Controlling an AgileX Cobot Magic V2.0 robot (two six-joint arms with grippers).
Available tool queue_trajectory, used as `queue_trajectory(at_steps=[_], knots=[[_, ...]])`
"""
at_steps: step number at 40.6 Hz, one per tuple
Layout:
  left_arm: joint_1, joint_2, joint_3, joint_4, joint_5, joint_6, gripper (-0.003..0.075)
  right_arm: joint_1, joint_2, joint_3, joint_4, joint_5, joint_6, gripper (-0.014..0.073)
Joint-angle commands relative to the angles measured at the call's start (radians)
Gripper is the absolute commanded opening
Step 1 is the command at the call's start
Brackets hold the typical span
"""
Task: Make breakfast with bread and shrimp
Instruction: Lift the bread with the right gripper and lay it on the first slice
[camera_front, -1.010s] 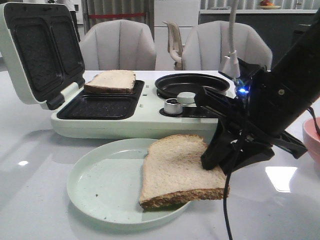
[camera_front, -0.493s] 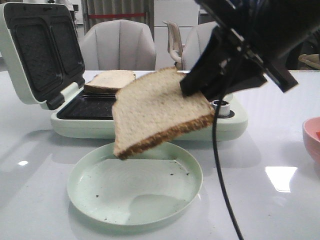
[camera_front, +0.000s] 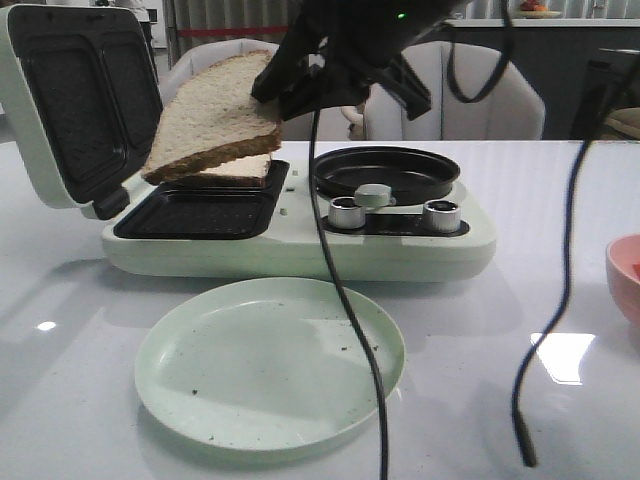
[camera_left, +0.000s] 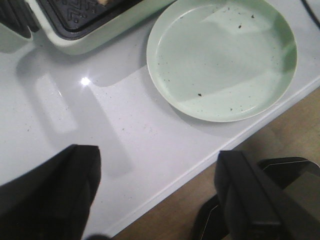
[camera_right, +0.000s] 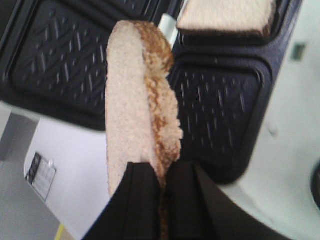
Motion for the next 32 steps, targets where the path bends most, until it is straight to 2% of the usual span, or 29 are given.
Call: queue_trajectory(at_steps=[1,8,11,16,20,28,32], knots=[[-0.006,-0.010,-0.034,0.012,-0.067,0.002,0.0529,0.004,0.032,-0.115,0.077,-0.035,-0.010,0.0041],[-0.006,-0.010,-0.034,0.012,-0.067,0.002,0.0529,0.004,0.167,-0.246,0.084,-0.027,-0.010,0.0076],[-0.006,-0.010,-0.034,0.012,-0.067,0.002,0.0529,0.004,0.208,-0.279,0.084,-0.025,-0.010,0.0151],[-0.006,-0.010,-0.034,0.012,-0.067,0.002,0.0529,0.004,0.253,-0.302,0.084,-0.028,-0.010,0.0358],[-0.006,-0.010,-0.034,0.012,-0.067,0.002,0.0529,0.004,0.267,-0.302,0.084,-0.038,-0.010,0.0452],[-0.006,-0.010,-0.034,0.012,-0.067,0.002,0.0529,-0.006,0.267,-0.309,0.071,0.013,-0.010,0.0454],[-0.006,-0.010,-0.034,0.012,-0.067,0.002,0.0529,-0.008,0.234,-0.316,0.013,0.026,-0.056,0.0454]])
